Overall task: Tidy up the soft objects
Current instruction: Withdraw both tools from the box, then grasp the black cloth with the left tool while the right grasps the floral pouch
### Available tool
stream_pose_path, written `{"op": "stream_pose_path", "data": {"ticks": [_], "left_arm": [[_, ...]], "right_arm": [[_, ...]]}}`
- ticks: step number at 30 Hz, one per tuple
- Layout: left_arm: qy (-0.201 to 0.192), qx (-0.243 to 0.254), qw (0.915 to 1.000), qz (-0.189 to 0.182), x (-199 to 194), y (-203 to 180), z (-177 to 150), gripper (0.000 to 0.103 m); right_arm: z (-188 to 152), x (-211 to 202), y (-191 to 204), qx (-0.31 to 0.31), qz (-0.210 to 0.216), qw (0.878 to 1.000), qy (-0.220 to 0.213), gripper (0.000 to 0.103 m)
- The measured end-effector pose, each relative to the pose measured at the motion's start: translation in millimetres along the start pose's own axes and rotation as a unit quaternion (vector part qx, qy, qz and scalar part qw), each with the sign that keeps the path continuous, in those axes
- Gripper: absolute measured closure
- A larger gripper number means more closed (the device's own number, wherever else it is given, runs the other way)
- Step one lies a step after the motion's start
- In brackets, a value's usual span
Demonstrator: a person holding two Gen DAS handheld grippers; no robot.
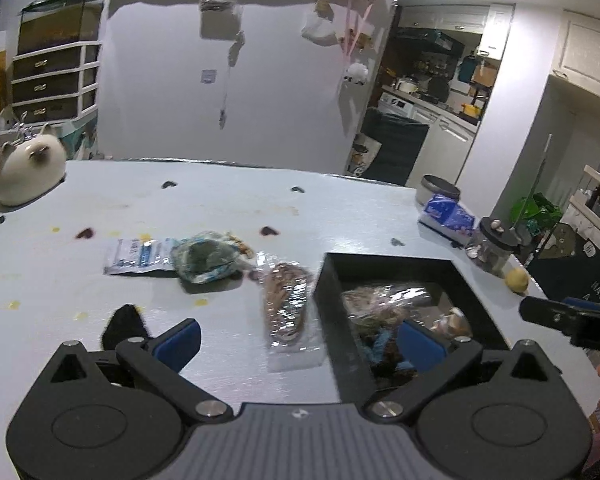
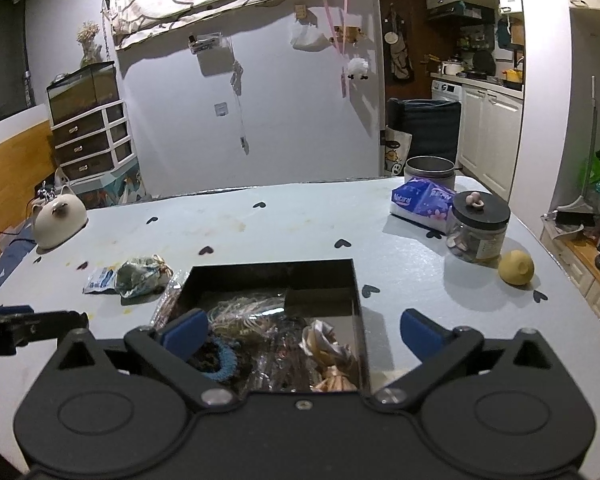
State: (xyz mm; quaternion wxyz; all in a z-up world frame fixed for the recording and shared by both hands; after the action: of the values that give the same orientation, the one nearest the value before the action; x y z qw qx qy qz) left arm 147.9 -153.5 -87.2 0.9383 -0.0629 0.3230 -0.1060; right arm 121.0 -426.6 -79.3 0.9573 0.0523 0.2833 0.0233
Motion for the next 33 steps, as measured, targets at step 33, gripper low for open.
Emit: {"op": "stream_pose_path", "data": {"ticks": [33], "left_arm": [[0.086,0.123,0.9864,-0.067,54,156,7,0.000]], "right_arm": [[1,57,176,0.024,-0.040,0.999,0.029,0.000]]}}
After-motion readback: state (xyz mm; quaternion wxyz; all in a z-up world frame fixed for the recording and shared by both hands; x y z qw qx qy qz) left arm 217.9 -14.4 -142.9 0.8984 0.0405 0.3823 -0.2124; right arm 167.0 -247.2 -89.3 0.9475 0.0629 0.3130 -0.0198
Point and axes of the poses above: each gripper's, at about its wrist camera, not at the fingertips, and x roughly the way its jaws point, y to its left, z to its top, the point moved 4 cm from there along x, roughly the way its jaws point, and after that the axes turned 1 degree about -y, right-handed, at the moved point
